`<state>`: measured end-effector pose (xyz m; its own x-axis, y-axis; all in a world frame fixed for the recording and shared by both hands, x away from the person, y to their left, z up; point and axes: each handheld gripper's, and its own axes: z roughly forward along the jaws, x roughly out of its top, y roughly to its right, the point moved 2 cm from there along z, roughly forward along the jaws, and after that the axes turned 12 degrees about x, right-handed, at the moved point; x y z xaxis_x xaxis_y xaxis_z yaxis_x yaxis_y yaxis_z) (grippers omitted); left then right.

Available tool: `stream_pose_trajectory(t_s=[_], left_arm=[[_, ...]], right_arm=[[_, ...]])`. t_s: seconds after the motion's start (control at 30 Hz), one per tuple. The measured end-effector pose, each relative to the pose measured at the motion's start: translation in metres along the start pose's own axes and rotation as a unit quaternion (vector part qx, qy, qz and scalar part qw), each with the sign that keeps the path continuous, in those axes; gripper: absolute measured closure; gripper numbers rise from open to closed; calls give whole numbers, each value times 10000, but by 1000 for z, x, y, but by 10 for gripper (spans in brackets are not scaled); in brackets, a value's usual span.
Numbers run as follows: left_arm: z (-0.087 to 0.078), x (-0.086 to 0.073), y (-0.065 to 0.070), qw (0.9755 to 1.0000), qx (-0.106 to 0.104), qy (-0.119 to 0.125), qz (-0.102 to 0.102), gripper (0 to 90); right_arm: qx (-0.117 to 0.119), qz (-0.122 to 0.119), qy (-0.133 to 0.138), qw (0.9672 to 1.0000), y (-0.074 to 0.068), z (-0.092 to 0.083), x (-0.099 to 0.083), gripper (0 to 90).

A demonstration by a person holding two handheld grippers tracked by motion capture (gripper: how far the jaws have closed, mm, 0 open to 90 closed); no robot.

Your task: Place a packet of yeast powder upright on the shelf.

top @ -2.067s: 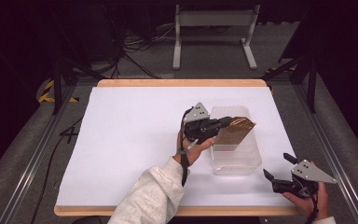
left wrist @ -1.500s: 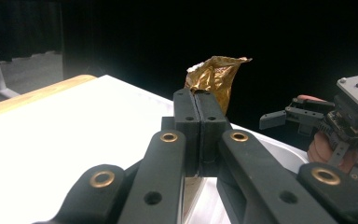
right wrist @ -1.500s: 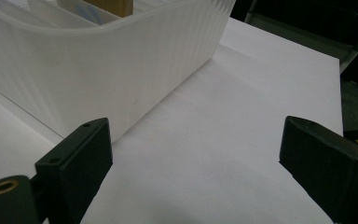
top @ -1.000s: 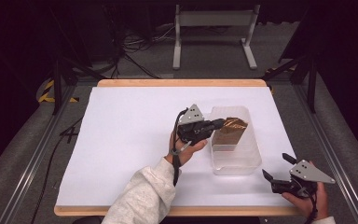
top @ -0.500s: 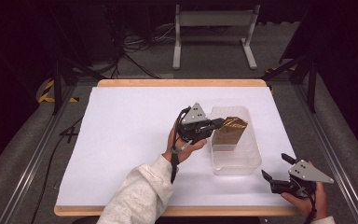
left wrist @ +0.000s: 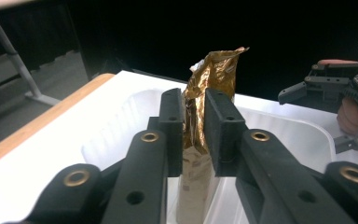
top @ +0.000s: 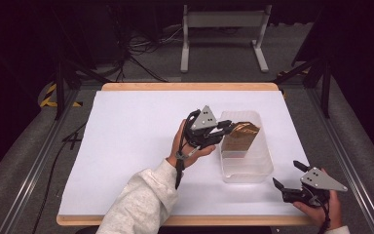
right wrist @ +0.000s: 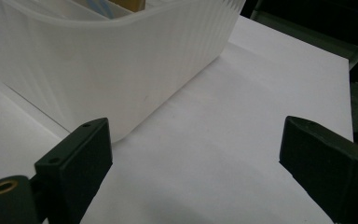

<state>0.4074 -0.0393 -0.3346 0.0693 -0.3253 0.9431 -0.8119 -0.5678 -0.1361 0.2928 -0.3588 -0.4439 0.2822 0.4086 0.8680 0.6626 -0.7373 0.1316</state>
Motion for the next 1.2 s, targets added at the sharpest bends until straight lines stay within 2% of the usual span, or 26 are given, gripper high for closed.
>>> stream_pose_trajectory(t_s=[0.03,0.23,0.27,0.37,0.47,0.57,0.67,0.77,1.0,1.07,1.2], left_arm=[[-2,1,-1,9999,115,-14,81,731],[-15,8,-3,9989,215,-63,413,666],[-15,8,-3,9989,215,-63,413,653],[-21,9,-3,9977,365,-134,561,603],[-27,8,-5,9976,393,-142,558,586],[-33,7,-6,9960,585,-207,638,482],[-39,5,-8,9950,624,-253,737,440],[-46,-1,-11,9936,697,-305,834,415],[-60,-13,-19,9911,834,-493,908,359],[-65,-19,-22,9890,928,-589,986,336],[-74,-26,-28,9879,1024,-660,961,285]], right_arm=[[5,-15,-11,10000,0,0,0,97],[29,-25,-13,10000,0,1,0,97],[29,-25,-13,10000,0,1,0,97],[2,-27,-41,10000,0,1,0,98],[15,-38,-46,10000,-1,1,0,97],[21,-37,-48,10000,-1,1,0,97],[16,-25,-44,10000,-1,1,0,97],[16,-43,-46,10000,-1,2,0,98],[15,-52,-57,10000,-1,2,0,97],[25,-42,-60,10000,-1,2,0,98],[17,-37,-63,10000,-1,2,0,98]])
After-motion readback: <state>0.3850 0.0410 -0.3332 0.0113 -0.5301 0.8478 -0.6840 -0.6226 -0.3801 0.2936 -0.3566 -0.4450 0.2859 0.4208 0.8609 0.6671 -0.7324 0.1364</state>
